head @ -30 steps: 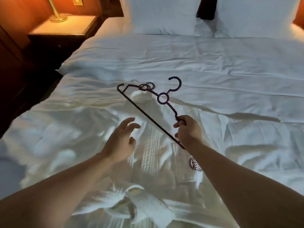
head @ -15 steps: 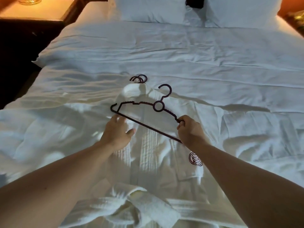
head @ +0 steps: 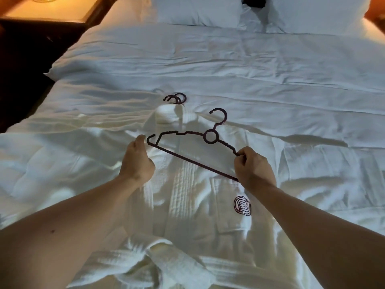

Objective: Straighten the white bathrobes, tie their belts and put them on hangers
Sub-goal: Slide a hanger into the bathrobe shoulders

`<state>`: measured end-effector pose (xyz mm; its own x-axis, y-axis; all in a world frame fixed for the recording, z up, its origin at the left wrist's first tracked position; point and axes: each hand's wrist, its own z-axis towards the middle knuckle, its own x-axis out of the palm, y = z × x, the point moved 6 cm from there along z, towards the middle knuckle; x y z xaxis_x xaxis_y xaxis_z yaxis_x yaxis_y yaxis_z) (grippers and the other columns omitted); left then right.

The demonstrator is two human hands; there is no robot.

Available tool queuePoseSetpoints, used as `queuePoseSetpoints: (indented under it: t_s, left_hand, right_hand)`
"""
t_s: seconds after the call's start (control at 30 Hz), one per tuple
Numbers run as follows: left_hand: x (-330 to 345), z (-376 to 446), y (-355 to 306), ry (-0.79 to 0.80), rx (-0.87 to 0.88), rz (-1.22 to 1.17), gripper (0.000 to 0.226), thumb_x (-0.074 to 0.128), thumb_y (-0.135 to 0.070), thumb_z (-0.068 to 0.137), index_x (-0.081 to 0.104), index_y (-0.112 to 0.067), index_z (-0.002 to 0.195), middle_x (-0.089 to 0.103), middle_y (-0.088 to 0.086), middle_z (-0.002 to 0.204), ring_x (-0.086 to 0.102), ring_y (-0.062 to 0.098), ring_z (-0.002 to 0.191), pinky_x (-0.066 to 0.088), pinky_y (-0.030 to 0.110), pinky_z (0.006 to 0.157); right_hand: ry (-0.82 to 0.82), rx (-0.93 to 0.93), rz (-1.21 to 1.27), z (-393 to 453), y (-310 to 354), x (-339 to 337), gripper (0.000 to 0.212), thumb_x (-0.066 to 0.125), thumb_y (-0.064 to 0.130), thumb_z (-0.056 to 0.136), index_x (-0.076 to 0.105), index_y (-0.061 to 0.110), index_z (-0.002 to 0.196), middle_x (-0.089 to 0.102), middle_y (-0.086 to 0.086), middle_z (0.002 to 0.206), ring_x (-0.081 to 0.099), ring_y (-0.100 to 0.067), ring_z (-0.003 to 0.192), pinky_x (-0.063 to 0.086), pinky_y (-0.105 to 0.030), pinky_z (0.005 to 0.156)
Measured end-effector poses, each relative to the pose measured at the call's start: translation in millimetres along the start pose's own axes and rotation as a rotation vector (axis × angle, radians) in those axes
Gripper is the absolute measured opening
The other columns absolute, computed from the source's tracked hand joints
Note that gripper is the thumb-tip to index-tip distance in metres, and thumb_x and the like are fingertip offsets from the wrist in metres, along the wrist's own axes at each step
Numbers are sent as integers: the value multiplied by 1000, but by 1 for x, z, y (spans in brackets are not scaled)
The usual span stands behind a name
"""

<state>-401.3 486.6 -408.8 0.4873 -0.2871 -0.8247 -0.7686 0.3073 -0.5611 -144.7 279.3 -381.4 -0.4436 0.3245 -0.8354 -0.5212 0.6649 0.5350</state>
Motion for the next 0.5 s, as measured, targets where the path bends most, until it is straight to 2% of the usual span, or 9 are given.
queuePoseSetpoints:
  t_s: [0.13, 0.2, 0.33, 0.5]
  left_hand:
    - [-24, 1, 11, -223, -182, -140, 50, 50, 7, 83, 53, -8, 129, 54, 16, 127, 51, 30, 111, 34, 24, 85]
    - [-32, 5, 14, -308, -228, -188, 39, 53, 2, 85, 56, -8, 122, 58, 14, 122, 53, 28, 105, 34, 24, 83]
    - [-43, 18, 17, -382, -284, -216, 28, 54, -11, 92, 62, -9, 119, 68, 10, 111, 59, 29, 109, 35, 24, 84]
    - [-48, 29, 26, -455, -352, -219, 18, 46, -14, 98, 61, -7, 101, 65, 12, 102, 58, 34, 102, 35, 29, 78]
  right_hand:
    - [-28, -52, -4, 9, 5, -1, 16, 44, 25, 95, 59, 21, 92, 63, 3, 78, 59, -25, 75, 52, -38, 67]
    - [-43, -83, 6, 19, 13, -1, 16, 45, 27, 95, 59, 20, 91, 63, 2, 77, 59, -26, 74, 53, -39, 67]
    - [-74, -78, -30, 39, 18, -3, 19, 44, 33, 95, 58, 22, 88, 64, -1, 79, 59, -29, 74, 54, -40, 69]
    - [-87, -20, -128, 50, 6, -8, 22, 44, 36, 93, 56, 20, 81, 62, 0, 77, 57, -29, 73, 47, -36, 65]
